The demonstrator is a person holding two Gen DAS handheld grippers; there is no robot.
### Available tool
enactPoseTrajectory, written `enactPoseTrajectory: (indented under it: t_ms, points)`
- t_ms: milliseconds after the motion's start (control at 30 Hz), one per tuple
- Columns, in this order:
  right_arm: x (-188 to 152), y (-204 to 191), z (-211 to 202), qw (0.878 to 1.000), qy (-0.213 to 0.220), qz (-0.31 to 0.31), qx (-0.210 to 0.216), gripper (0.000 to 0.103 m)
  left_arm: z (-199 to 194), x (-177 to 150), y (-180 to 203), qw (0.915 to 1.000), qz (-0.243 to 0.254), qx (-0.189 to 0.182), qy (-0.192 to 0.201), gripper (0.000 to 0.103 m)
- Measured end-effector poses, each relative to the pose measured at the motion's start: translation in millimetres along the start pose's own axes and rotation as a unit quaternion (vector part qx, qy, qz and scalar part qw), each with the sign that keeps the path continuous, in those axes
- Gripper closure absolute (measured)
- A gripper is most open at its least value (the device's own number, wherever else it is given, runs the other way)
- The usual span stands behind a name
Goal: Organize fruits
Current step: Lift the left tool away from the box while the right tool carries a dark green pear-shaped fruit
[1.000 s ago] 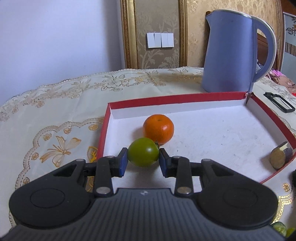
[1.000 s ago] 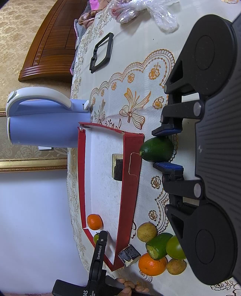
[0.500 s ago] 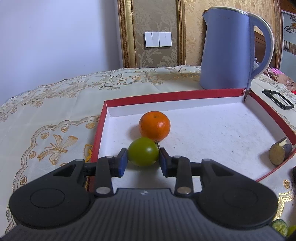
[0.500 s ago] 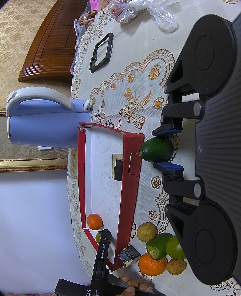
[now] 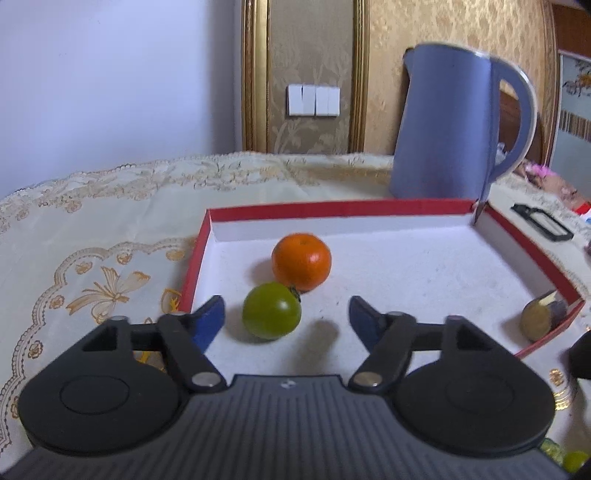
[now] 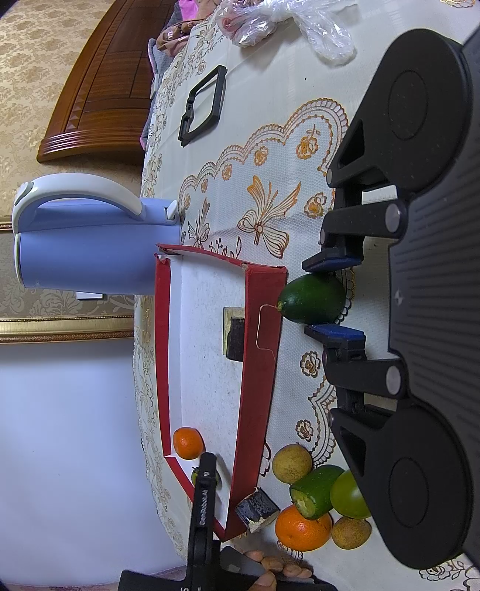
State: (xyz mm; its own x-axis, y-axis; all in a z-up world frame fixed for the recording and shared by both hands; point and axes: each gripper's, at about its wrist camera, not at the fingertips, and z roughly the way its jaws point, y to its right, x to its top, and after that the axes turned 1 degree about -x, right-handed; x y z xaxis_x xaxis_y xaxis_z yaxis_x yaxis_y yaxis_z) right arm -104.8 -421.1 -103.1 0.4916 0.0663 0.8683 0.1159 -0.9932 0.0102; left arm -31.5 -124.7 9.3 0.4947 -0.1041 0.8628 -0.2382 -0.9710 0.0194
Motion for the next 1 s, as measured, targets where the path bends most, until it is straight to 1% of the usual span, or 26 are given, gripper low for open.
enactPoseTrajectory:
  t_ms: [33,100,233,300,500,700,1000]
  points:
    - [0,0,0,1.0,0.0,0.0,0.0,0.074,-2,0,-1,1.0,-0.001,-0.003,0.004,0.023]
    - [0,0,0,1.0,0.0,0.0,0.0,0.074,-4,0,-3,0.9999,-0.007,-0.005,0.012,0.018]
    - [0,0,0,1.0,0.0,0.0,0.0,0.074,-17,0,-15,0.9978,-0.031,-0.018,0.056,0.014]
    - [0,0,0,1.0,0.0,0.0,0.0,0.074,-24,-1,-20,0.9964,-0.042,-0.011,0.073,0.008]
    - [0,-2,-1,1.0,0.001,-0.005,-0.004,0.074,-45,3,-29,0.9916,-0.062,-0.008,0.113,0.006]
    - [0,-2,-1,1.0,0.001,-0.006,-0.005,0.074,-43,3,-37,0.9908,-0.083,-0.006,0.107,0.005]
    - [-1,-10,-1,0.999,0.004,-0.028,-0.021,0.073,-40,0,-40,0.9905,-0.09,0.003,0.104,0.004]
